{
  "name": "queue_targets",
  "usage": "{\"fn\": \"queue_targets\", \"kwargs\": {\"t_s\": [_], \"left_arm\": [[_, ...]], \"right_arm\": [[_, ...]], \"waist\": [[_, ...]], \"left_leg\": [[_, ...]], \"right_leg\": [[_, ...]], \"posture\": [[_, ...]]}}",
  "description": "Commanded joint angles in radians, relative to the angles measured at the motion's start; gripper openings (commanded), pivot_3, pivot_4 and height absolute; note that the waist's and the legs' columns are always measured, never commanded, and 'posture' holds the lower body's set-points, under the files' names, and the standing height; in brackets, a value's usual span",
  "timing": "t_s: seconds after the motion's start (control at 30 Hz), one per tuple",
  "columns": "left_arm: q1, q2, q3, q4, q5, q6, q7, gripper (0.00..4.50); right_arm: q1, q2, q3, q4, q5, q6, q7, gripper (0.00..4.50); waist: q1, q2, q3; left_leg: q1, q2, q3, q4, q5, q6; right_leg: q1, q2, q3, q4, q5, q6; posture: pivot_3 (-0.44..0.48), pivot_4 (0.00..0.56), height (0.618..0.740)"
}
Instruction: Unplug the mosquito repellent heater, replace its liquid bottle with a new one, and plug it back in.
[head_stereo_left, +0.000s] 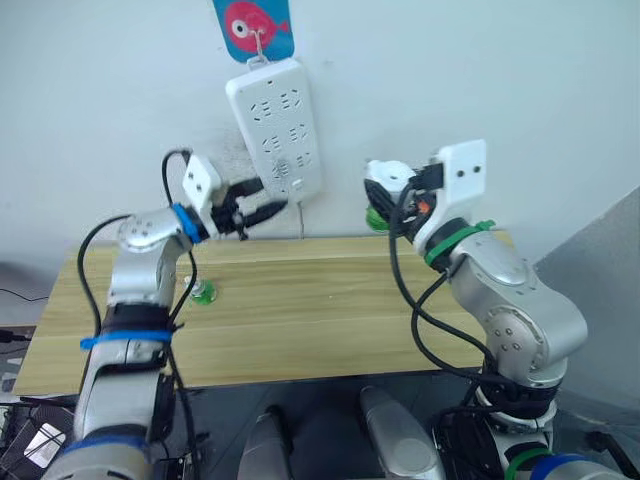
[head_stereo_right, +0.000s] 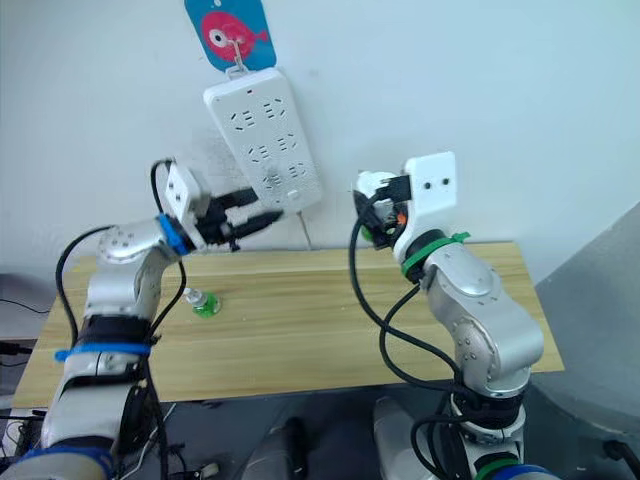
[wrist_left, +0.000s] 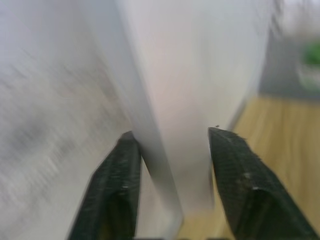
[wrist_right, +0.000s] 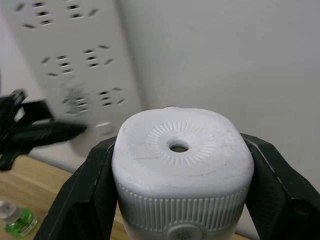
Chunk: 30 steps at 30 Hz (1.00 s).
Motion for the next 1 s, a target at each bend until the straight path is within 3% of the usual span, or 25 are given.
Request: {"fn": "queue_targets", "kwargs": {"t_s": [0.03, 0.17, 0.3, 0.53, 0.77, 1.0], "left_arm": [[0.131, 0.012, 0.003, -0.225, -0.036, 0.051, 0.022, 3.44], [0.324, -0.038, -0.031, -0.495, -0.073, 0.110, 0.092, 4.50], [0.381, -0.141, -0.078, -0.647, -0.114, 0.156, 0.186, 4.50], [0.308, -0.327, -0.165, -0.622, -0.013, 0.031, 0.349, 4.50], [0.297, -0.405, -0.232, -0.589, 0.025, -0.029, 0.399, 4.50], [0.269, -0.439, -0.246, -0.564, 0.042, -0.055, 0.447, 4.50]], "right_arm": [[0.003, 0.029, -0.040, -0.069, 0.048, -0.008, -0.005, 2.95], [0.014, 0.086, -0.098, -0.079, 0.104, 0.014, -0.015, 2.95], [0.018, 0.170, -0.173, -0.086, 0.175, 0.053, -0.045, 2.95], [-0.005, 0.324, -0.351, -0.094, 0.380, 0.142, -0.184, 2.95], [-0.001, 0.342, -0.395, -0.057, 0.677, 0.107, -0.374, 2.95], [0.041, 0.235, -0.323, -0.009, 0.949, -0.025, -0.584, 2.95]], "waist": [[0.002, 0.000, 0.001], [0.008, 0.001, 0.001], [0.015, 0.001, 0.001], [0.005, 0.001, 0.001], [-0.020, 0.001, 0.001], [-0.036, 0.001, 0.001]], "left_leg": [[-0.001, 0.000, 0.000, -0.002, 0.000, 0.000], [-0.002, 0.000, -0.001, -0.004, 0.000, 0.000], [-0.002, -0.001, 0.000, -0.003, 0.000, 0.000], [-0.002, -0.001, 0.007, 0.005, 0.001, 0.001], [-0.001, -0.001, 0.009, 0.003, 0.001, 0.001], [-0.002, -0.001, 0.009, 0.001, 0.001, 0.002]], "right_leg": [[-0.001, 0.000, -0.001, 0.000, 0.000, -0.001], [-0.003, 0.000, -0.001, 0.000, -0.001, -0.002], [-0.001, -0.003, -0.002, -0.001, -0.001, -0.001], [0.002, -0.004, 0.003, -0.003, -0.003, 0.003], [0.001, -0.002, 0.005, -0.003, -0.003, 0.003], [0.001, -0.002, 0.005, -0.005, -0.004, 0.004]], "posture": [[-0.355, 0.277, 0.740], [-0.345, 0.277, 0.740], [-0.348, 0.277, 0.740], [-0.363, 0.282, 0.740], [-0.375, 0.279, 0.740], [-0.373, 0.279, 0.740]]}}
